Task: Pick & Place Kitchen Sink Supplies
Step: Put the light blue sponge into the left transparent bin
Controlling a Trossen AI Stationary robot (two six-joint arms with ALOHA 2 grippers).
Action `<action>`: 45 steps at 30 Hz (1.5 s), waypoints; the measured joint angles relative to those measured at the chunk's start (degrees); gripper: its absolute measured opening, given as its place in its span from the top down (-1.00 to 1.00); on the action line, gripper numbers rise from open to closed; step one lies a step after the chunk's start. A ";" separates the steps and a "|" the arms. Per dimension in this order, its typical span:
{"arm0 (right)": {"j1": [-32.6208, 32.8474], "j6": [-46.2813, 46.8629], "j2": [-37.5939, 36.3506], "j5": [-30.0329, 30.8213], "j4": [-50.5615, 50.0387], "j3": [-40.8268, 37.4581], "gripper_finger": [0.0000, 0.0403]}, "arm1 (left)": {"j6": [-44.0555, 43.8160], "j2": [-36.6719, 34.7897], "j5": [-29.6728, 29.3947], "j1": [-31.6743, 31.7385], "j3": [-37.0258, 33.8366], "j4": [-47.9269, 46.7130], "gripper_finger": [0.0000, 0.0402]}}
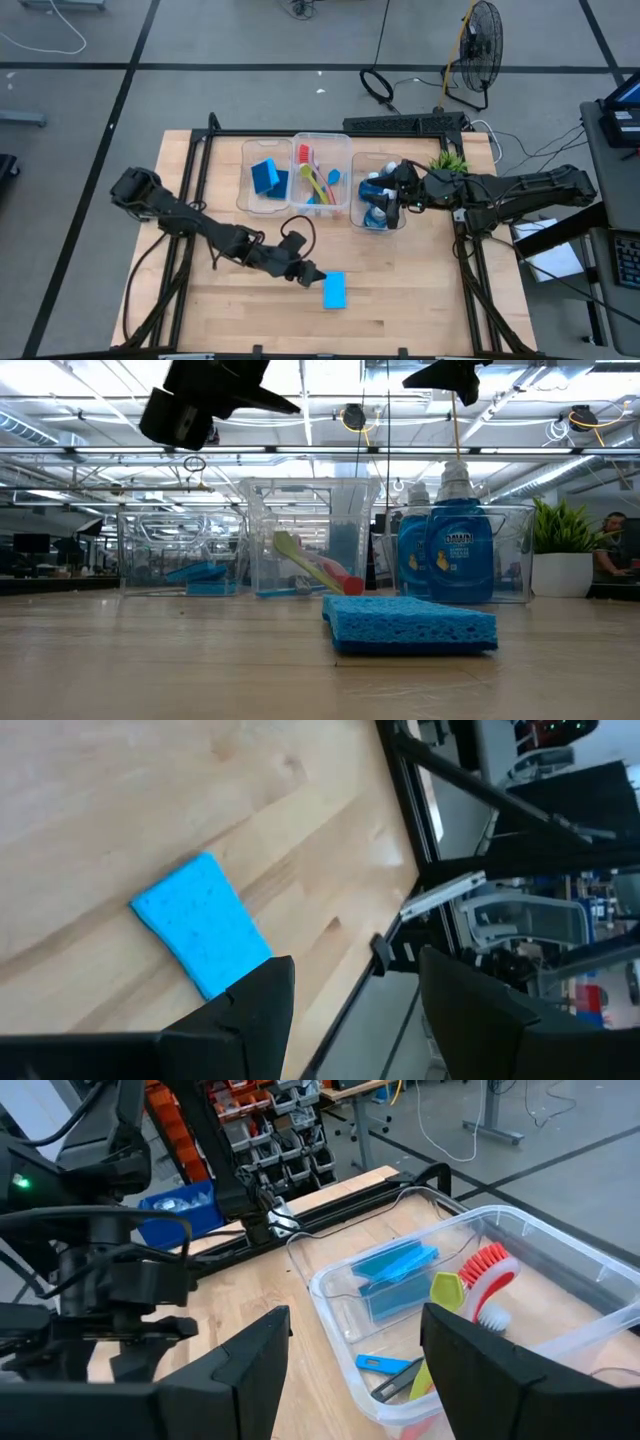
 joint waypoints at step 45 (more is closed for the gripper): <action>-0.01 -4.36 -0.02 0.02 -0.02 0.00 -0.05 | -27.52 31.68 0.12 1.27 31.12 -34.04 -0.05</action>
